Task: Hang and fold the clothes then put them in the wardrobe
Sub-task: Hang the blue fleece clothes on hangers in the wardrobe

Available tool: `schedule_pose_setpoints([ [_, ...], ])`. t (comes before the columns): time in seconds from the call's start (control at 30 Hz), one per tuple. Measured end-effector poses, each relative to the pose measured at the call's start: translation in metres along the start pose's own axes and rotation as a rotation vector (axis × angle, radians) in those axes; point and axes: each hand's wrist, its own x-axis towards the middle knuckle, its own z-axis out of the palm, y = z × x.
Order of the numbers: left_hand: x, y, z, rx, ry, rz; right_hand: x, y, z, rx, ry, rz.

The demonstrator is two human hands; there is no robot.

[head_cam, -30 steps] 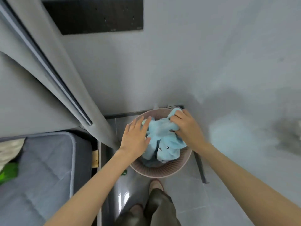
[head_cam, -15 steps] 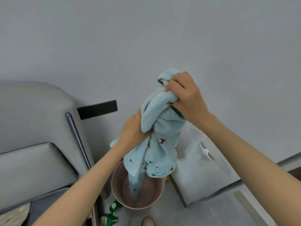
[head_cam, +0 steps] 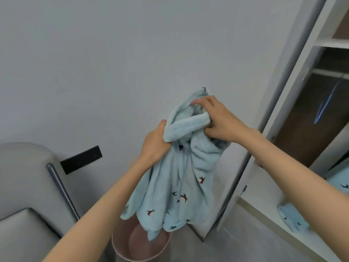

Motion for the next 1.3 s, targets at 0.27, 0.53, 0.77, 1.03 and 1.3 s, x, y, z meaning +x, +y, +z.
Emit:
schedule_pose_setpoints([
  [0.27,-0.035,0.111,0.056,-0.083,-0.122,0.231,-0.112,0.046,-0.006,0.321,-0.114,0.243],
  [0.53,-0.097,0.202,0.133,-0.199,-0.276,0.195,-0.222,0.084,-0.088,0.438,0.512,0.396],
  [0.77,-0.117,0.246,0.179,-0.379,-0.621,0.221,-0.275,0.096,-0.158,0.831,0.741,0.583],
  [1.03,-0.106,0.272,0.238,-0.207,-0.626,0.308,-0.317,0.117,-0.216,1.041,0.717,0.702],
  [1.3,-0.119,0.323,0.282,-0.387,-0.939,0.205,-0.344,0.136,-0.241,1.184,0.931,0.933],
])
